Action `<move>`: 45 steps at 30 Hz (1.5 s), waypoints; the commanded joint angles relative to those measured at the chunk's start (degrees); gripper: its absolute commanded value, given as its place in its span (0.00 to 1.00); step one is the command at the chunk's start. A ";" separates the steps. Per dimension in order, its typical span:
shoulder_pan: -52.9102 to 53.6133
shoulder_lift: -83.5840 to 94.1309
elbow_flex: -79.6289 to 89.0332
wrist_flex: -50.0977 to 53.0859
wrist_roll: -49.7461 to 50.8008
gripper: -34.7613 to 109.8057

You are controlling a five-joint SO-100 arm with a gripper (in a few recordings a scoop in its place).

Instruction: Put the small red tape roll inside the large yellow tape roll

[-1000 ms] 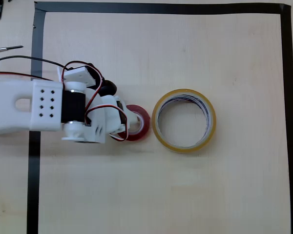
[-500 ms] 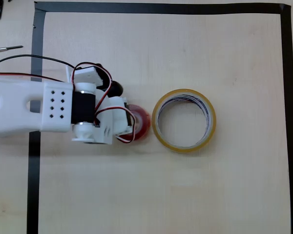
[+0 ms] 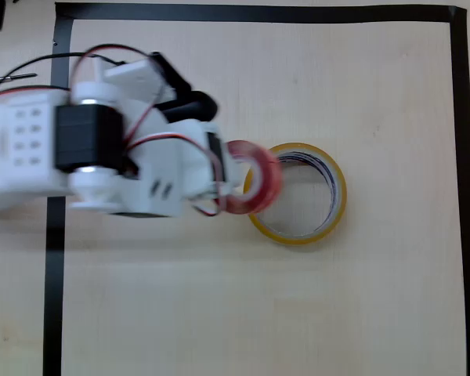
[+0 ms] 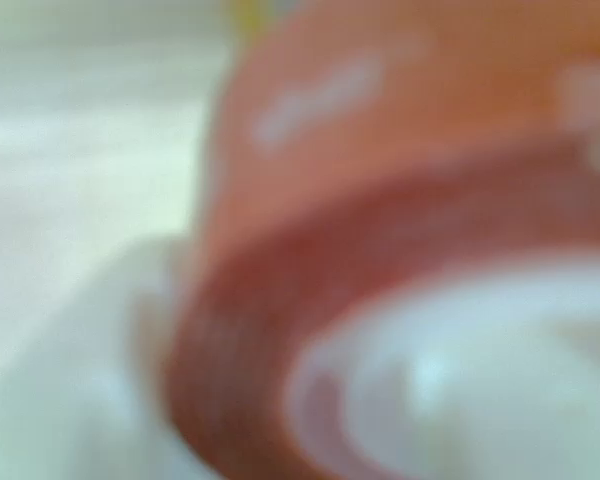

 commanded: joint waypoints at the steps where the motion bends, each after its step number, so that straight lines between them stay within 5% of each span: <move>1: -0.62 -8.35 -22.15 2.64 0.79 0.24; 9: -0.97 -31.11 -50.19 9.40 1.14 0.26; 14: 0.26 -34.28 -51.68 8.70 1.05 0.28; 20: 1.32 -34.80 -51.68 8.61 0.70 0.43; 29: 4.66 -18.46 -46.32 9.76 1.05 0.41; 36: 1.85 15.21 -7.65 8.88 0.62 0.29; 40: 0.26 45.62 37.62 -11.34 0.88 0.24; 45: 1.58 71.54 75.76 -23.91 3.78 0.24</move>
